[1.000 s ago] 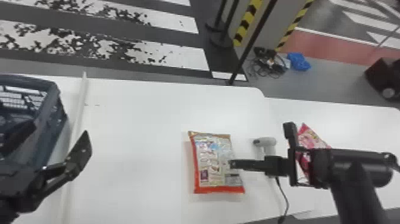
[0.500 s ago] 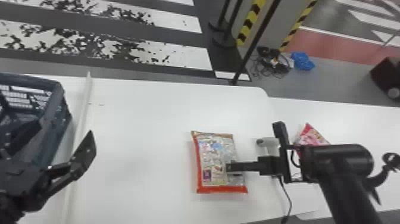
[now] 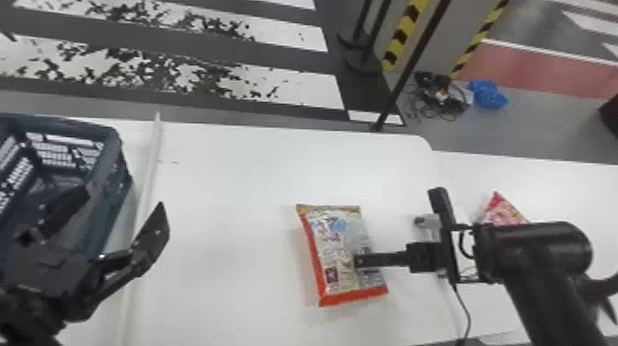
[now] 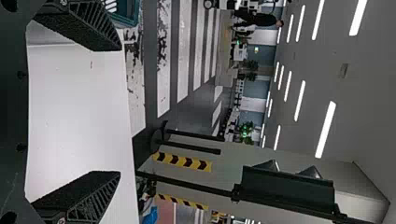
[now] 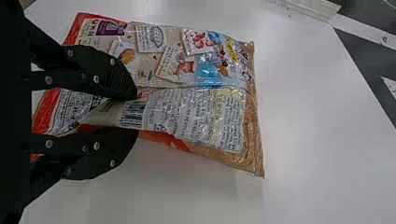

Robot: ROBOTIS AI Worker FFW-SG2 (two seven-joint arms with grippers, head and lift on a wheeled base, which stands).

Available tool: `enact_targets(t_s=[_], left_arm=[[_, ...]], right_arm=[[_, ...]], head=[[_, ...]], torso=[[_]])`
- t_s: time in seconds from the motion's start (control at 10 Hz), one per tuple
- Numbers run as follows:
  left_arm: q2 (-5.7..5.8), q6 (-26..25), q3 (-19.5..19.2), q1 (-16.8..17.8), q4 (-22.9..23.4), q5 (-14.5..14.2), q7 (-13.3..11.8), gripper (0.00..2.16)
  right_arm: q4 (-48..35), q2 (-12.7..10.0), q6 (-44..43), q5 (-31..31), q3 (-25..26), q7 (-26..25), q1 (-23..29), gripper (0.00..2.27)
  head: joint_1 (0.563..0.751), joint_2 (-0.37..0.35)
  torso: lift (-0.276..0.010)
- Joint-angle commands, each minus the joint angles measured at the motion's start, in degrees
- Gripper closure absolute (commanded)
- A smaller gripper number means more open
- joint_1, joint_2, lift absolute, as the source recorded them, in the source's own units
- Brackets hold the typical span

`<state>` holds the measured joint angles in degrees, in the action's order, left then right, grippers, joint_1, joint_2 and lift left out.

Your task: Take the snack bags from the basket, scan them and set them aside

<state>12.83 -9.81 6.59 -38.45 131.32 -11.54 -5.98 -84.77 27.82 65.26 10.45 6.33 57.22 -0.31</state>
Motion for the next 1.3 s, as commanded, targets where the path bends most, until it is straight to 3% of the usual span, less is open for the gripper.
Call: enact_targets(t_s=[0.0, 0.3, 0.5, 0.7, 1.2], left_arm=[[0.00, 0.00, -0.17, -0.14, 0.08, -0.06, 0.00, 0.04], [-0.35, 0.00, -0.08, -0.14, -0.01, 0.11, -0.17, 0.04], [-0.44, -0.70, 0.18, 0.04, -0.45, 0.20, -0.35, 0.04], [0.00, -2.11, 0.01, -0.05, -0.36, 0.91, -0.35, 0.04], [0.27, -2.11, -0.78, 0.12, -1.15, 0.55, -0.17, 0.04]], right_arm=[[-3.03, -0.05, 0.79, 1.77, 1.93, -0.09, 1.63, 2.25], [-19.29, -0.93, 9.06, 10.03, 13.36, -2.11, 7.87, 2.25], [-18.94, -1.46, 3.25, 18.03, 23.64, -10.37, 6.11, 2.25], [-6.81, -2.16, -5.36, 19.61, 29.88, -16.00, -0.39, 2.25], [14.73, -1.63, -30.32, 19.35, 35.59, -41.22, -6.46, 2.25]], head=[[0.695, -0.264], [0.695, -0.257], [0.695, -0.278], [0.695, -0.350], [0.695, -0.350]], torso=[[-0.075], [-0.075], [-0.075], [-0.075], [-0.075]])
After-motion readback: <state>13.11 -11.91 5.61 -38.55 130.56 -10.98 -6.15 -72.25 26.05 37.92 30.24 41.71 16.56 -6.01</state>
